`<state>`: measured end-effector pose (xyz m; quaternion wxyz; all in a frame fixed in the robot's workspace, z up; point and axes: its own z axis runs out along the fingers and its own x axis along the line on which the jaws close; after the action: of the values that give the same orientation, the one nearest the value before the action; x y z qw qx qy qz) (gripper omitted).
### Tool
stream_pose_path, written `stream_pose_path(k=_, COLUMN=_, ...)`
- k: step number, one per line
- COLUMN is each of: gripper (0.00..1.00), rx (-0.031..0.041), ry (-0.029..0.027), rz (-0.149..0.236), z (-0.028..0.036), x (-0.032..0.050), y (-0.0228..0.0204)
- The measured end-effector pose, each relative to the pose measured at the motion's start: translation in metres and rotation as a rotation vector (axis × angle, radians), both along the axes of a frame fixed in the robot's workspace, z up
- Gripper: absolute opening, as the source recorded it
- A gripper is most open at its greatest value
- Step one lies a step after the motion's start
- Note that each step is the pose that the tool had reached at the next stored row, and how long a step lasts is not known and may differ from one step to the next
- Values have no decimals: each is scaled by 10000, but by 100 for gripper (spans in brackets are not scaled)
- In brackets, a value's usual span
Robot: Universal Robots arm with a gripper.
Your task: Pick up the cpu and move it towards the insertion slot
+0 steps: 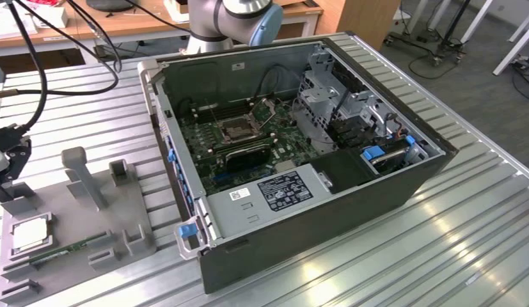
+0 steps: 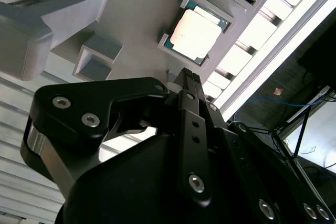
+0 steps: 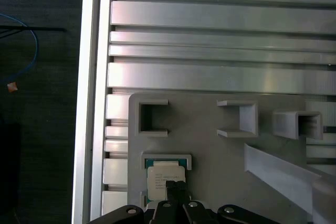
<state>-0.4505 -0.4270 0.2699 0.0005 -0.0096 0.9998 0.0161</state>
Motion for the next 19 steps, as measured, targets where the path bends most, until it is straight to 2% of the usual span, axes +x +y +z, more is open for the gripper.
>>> stream_pose_path(k=5, gripper=11, rx=0, ry=1, rz=0, z=-2, x=-2, y=-13)
stream_pose_path(k=19, gripper=11, rx=0, ry=-2, rz=-1, z=-46, x=-3, y=-83)
